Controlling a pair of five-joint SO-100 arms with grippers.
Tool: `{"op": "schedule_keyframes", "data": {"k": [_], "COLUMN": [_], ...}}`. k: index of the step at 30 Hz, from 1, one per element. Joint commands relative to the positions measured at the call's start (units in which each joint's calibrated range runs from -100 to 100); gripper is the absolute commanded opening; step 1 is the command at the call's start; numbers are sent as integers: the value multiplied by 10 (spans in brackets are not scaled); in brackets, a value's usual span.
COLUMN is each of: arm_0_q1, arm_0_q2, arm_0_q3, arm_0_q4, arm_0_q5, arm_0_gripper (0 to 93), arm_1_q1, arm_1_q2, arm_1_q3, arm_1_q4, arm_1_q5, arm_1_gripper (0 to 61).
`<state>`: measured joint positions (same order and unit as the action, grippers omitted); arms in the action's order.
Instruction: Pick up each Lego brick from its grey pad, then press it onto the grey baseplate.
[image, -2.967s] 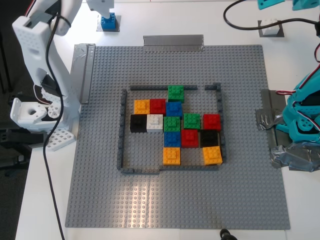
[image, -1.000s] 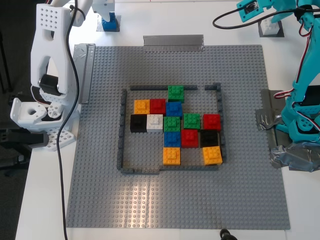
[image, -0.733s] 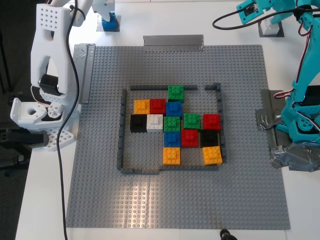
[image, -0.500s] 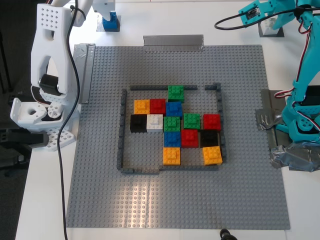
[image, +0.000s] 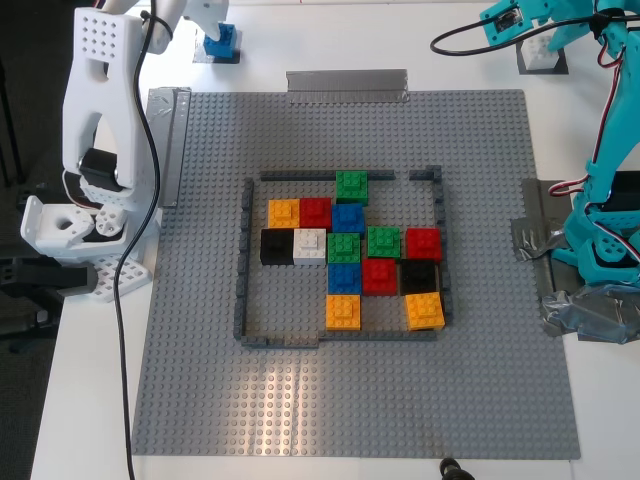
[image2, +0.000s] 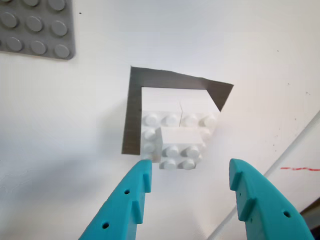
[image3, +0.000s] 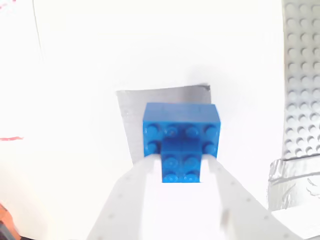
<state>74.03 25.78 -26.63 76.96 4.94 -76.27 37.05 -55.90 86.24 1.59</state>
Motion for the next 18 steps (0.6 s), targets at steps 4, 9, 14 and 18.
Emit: {"op": "schedule_keyframes", "data": {"k": [4, 9, 14, 18], "arm_0_q1": [1, 1, 4, 7], "arm_0_q2": [-4, -3, 17, 21], "arm_0_q3": [-18, -18, -26, -27], "arm_0_q4": [-4, -4, -4, -8], "arm_0_q5": [2, 2, 2, 2], "arm_0_gripper": [175, 175, 175, 175], "arm_1_q1": [20, 48, 82, 112], "arm_1_q2": [-196, -269, -357, -425], "arm_1_q3": [53, 131, 244, 328], "arm_1_q4": [25, 51, 56, 54], "arm_1_q5": [-29, -68, -101, -117], "arm_1_gripper": [3, 2, 1, 1]}}
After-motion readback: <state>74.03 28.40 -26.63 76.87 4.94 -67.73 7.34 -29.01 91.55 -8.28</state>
